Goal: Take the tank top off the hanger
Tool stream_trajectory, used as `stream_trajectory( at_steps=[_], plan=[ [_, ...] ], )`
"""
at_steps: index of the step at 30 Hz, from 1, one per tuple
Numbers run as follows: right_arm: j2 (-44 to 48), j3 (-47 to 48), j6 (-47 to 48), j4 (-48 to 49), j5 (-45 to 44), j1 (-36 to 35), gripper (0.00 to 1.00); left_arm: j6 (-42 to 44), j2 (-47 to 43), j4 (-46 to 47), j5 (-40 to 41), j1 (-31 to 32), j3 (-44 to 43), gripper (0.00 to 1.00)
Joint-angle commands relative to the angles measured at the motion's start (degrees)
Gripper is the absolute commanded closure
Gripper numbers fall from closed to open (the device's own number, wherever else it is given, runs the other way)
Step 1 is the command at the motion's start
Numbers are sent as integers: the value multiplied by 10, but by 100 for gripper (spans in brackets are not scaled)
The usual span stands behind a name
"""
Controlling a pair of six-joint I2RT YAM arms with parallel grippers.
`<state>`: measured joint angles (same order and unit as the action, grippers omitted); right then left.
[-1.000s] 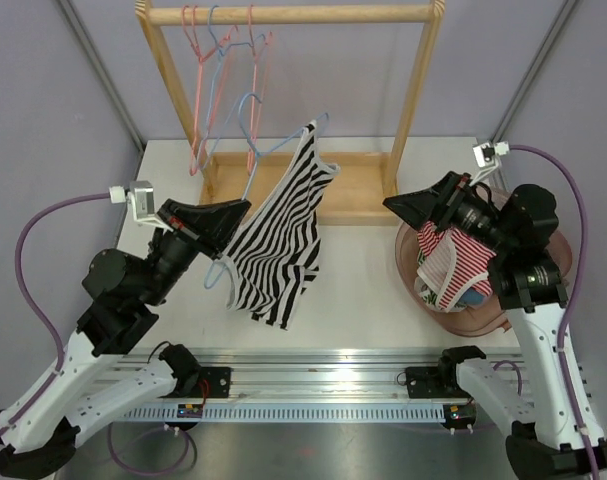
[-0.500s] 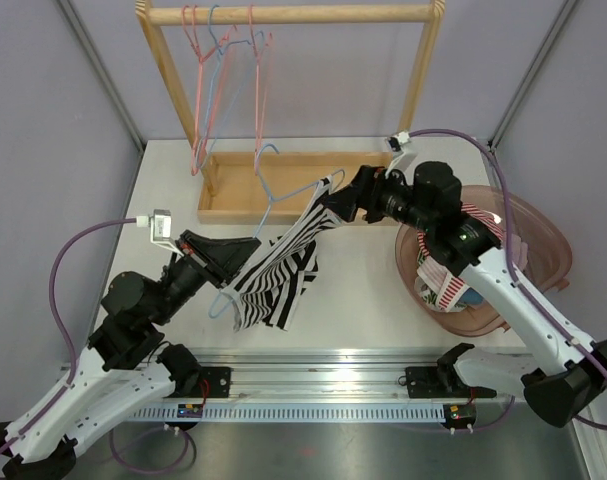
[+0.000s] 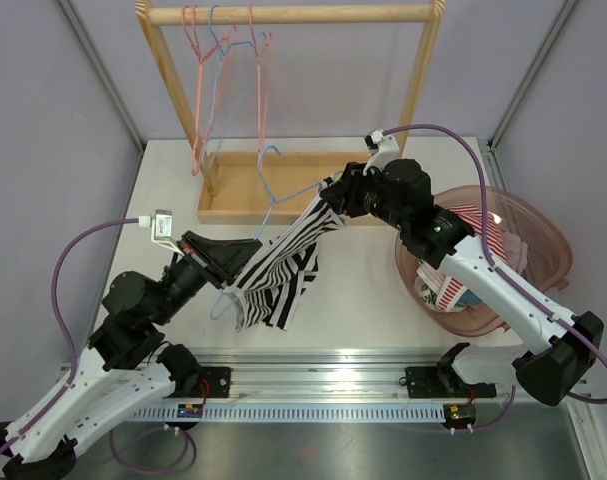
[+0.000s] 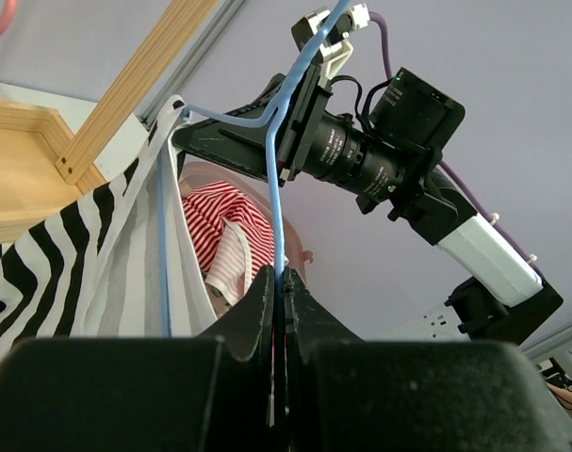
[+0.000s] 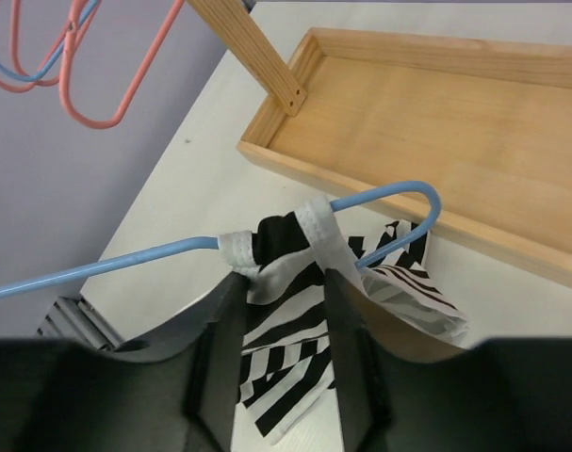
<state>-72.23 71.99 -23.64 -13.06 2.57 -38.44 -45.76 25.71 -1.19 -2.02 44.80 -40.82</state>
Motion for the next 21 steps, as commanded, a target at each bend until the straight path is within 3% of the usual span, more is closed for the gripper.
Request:
stream_trajectory(
  at_steps=[1,3,8,15,21],
  plan=[
    [-5,21,23,40,-56,-4,59,-7,-5,19,-21,-1,-6,100],
    [-9,20,26,41,-59,-4,65,-5,-4,14,-22,-1,-8,100],
    [-19,24,37,41,-72,-4,100,-2,-3,12,-24,-1,-10,100],
    [-31,55,85,4,-191,-2,100,23,0,-47,-29,-1,-35,100],
    [-99,123,81,-70,-234,17,100,20,-9,-50,-40,-1,-36,100]
  ],
)
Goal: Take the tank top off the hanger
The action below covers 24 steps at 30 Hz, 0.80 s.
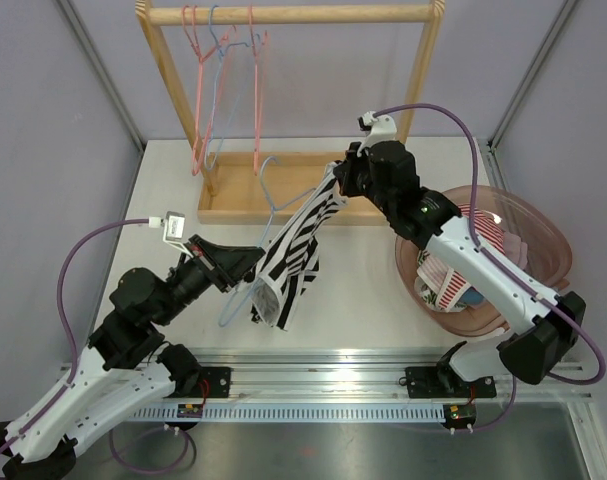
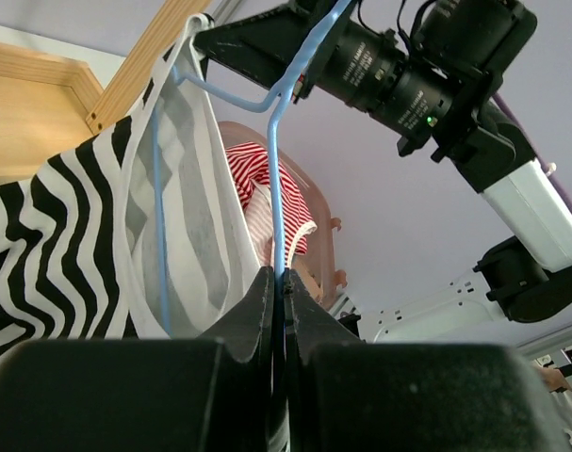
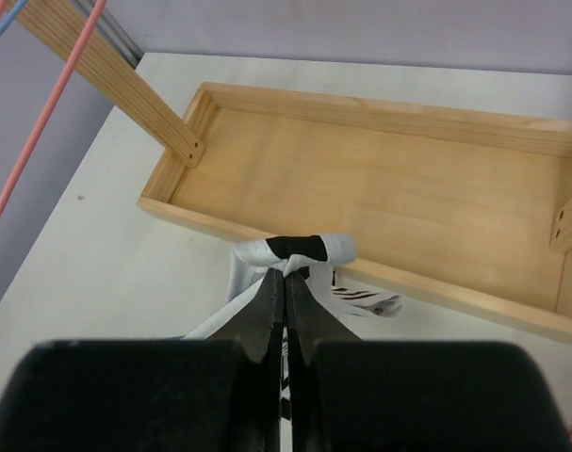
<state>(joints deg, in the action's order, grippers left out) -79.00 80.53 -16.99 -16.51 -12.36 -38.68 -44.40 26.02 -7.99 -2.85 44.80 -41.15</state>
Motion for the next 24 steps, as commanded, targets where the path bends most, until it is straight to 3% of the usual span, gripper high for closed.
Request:
stream_trajectory(
  at_steps=[1,11,14,19,24],
  plan=[
    [-41,52,8,-46,-87,22,100,7,-17,20,-30,-1,-32,100],
    [-74,63,-37,-92,-56,52,100,19,-22,46,-48,-1,-50,100],
    [-49,46,-38,-75,-1,56,100,21,-17,75,-46,-1,-46,100],
    [25,-13,-64,-21,175,55,100,44,35,195,-51,-1,-53,100],
    [111,-29,-88,-23,316,55,100,130,118,334,-75,-1,-85,100]
  ],
)
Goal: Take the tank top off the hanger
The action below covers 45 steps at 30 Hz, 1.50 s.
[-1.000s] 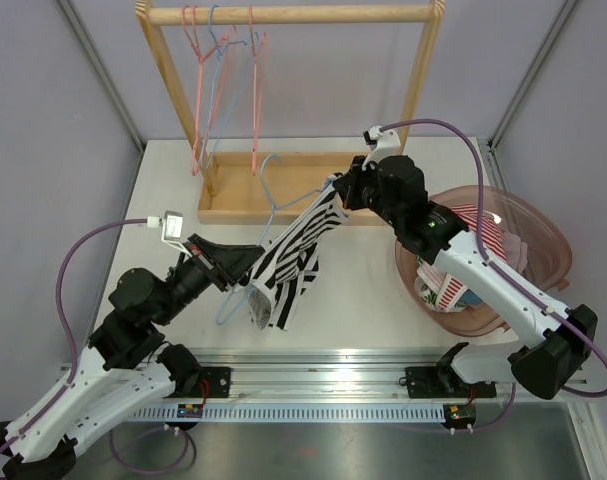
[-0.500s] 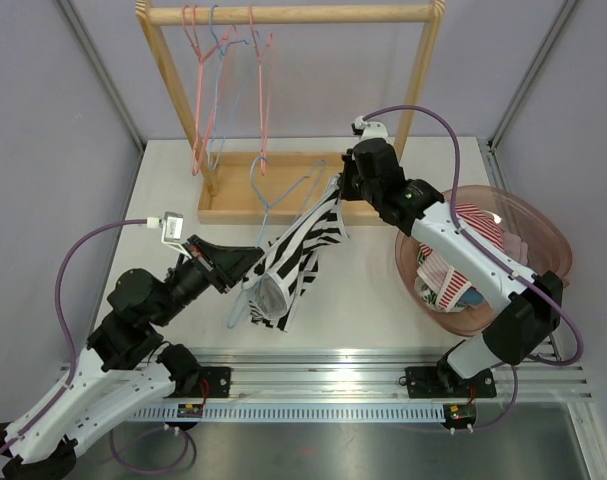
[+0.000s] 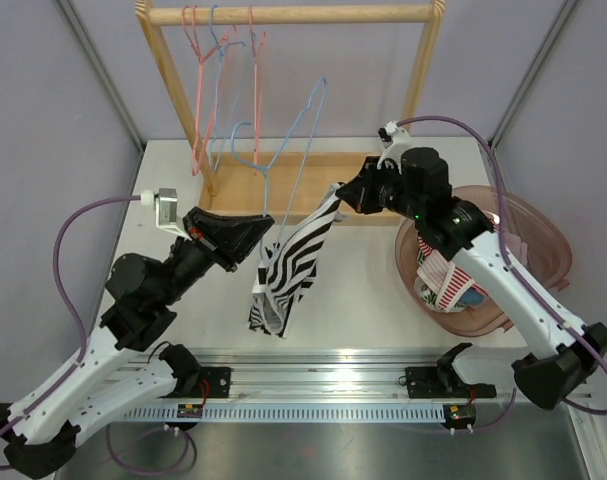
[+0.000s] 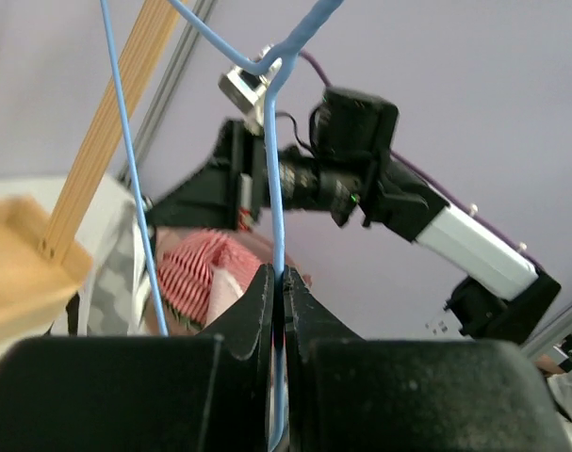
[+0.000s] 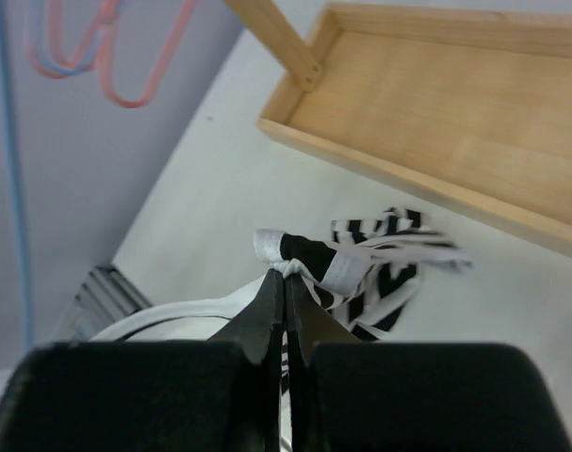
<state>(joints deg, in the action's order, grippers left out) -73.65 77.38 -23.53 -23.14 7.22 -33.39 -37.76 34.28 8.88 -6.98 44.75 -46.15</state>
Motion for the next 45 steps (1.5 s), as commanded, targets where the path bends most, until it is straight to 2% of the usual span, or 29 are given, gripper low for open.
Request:
stream_trajectory(
  at_steps=[1,5,7,11,16,22,23,26,27,28,29,35,38,41,45],
  plan=[
    [69,4,-27,42,134,2,100,73,48,220,-33,0,-40,100],
    [125,24,-35,22,181,1,100,155,160,307,-43,0,-88,100],
    [143,50,-35,-3,184,1,100,200,191,343,-44,2,-110,100],
    [162,69,-52,-5,270,-3,100,240,247,437,-35,2,-132,100],
    [168,37,-38,-42,233,-10,100,205,243,321,-18,2,-169,100],
    [157,-82,-44,-18,170,-42,99,98,170,159,54,2,-120,100],
    [156,-94,-45,-12,156,-47,95,75,160,142,61,2,-112,100],
    [152,-129,-41,5,134,-54,58,48,134,44,106,1,-114,100],
    [152,-134,-39,2,123,-54,29,40,130,-12,134,2,-123,100],
    [153,-137,-37,-2,94,-53,10,38,128,-33,144,1,-130,100],
    [155,-138,-31,-7,80,-54,1,40,132,-68,160,1,-138,100],
    [152,-126,-17,-46,-4,-53,1,48,216,-192,202,-1,-263,100],
    [152,-129,-16,-48,-11,-53,0,53,258,-202,209,-9,-319,100],
    [151,-133,-16,-44,-9,-53,1,60,300,-218,182,-39,-376,100],
    [155,-144,-13,-42,-14,-54,0,53,385,-218,133,-88,-496,100]
  ],
)
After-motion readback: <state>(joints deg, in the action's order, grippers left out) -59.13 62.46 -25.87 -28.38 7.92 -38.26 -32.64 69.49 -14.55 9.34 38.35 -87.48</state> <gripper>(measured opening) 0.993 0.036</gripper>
